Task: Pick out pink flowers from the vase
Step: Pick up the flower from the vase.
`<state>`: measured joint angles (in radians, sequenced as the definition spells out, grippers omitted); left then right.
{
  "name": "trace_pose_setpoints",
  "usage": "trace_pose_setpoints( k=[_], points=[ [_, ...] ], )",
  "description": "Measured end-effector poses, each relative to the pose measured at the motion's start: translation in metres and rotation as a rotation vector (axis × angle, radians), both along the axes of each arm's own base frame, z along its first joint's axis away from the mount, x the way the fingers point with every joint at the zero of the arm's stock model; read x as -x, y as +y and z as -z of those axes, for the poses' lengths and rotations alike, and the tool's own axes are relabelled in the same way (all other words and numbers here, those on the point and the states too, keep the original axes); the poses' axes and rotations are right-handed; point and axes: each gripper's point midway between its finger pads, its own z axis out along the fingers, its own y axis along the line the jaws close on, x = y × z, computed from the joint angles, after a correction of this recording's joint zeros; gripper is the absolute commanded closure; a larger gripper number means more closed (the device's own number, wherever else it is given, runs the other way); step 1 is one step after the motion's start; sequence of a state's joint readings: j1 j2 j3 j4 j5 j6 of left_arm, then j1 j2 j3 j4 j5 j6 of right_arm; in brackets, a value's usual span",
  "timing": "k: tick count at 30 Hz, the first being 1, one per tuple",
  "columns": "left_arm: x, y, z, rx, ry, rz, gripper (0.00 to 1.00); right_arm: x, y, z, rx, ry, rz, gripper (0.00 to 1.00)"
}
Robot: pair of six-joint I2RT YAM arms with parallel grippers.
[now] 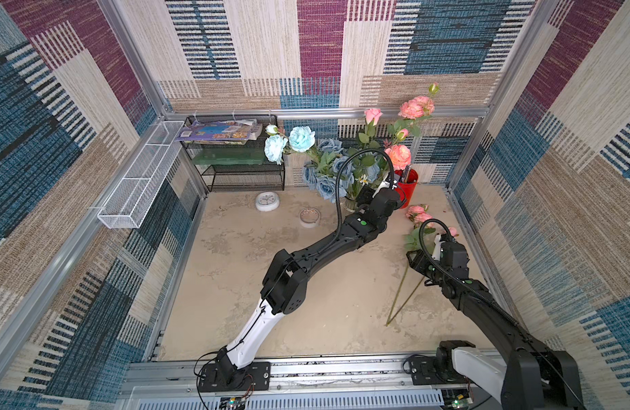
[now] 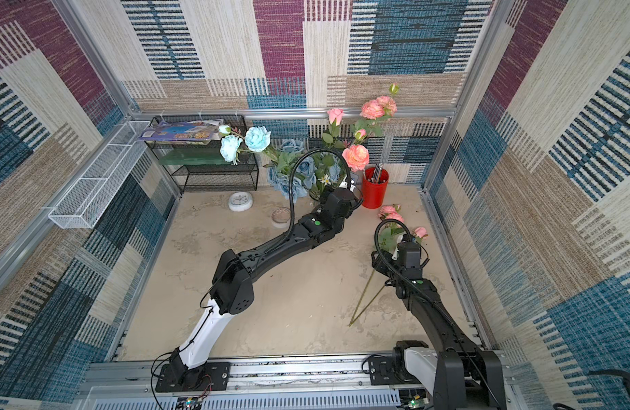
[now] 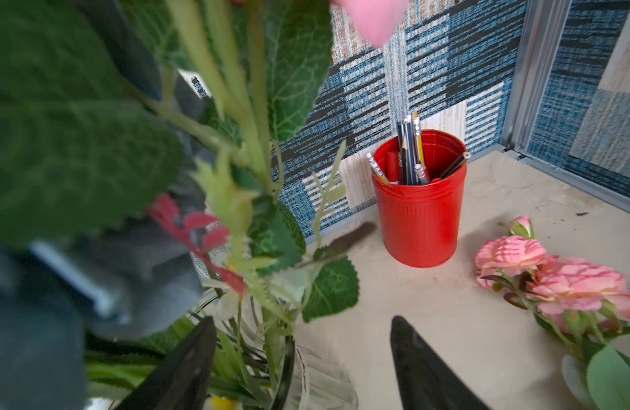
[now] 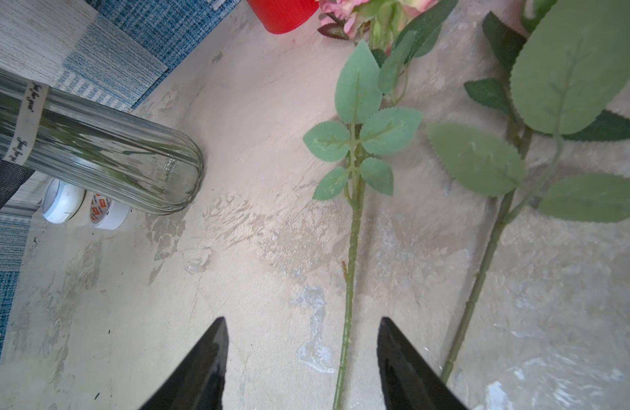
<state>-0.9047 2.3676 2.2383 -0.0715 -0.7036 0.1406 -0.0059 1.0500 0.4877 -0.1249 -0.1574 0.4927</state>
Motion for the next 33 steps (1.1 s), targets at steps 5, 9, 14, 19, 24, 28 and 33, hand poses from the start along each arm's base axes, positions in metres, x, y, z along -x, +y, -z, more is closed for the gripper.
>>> trace_pose_setpoints(
  k=[5, 9, 14, 19, 24, 28, 33],
  points=[
    [-0.008, 0.005, 0.005, 0.02, -0.013, -0.012, 0.45, 0.001, 0.001, 0.0, -0.005, -0.003, -0.006, 0.38],
    [-0.009, 0.005, 0.021, 0.021, 0.008, 0.033, 0.55, 0.003, 0.002, 0.001, -0.007, -0.004, -0.009, 0.38],
    [-0.005, 0.001, 0.009, 0.064, -0.006, 0.094, 0.74, 0.003, 0.003, 0.0, -0.01, -0.008, -0.012, 0.37],
    [-0.004, 0.001, 0.0, 0.097, -0.016, 0.145, 0.8, 0.004, 0.003, 0.0, -0.011, -0.011, -0.013, 0.37],
    [-0.002, -0.003, -0.006, 0.12, -0.01, 0.199, 0.93, 0.005, 0.003, 0.001, -0.012, -0.008, -0.014, 0.37],
    [0.001, -0.007, -0.011, 0.132, -0.01, 0.235, 1.0, 0.005, 0.003, 0.0, -0.011, -0.012, -0.014, 0.36],
    [0.006, -0.01, -0.018, 0.143, -0.009, 0.272, 1.0, 0.005, 0.003, -0.001, -0.011, -0.016, -0.014, 0.36]
  ],
)
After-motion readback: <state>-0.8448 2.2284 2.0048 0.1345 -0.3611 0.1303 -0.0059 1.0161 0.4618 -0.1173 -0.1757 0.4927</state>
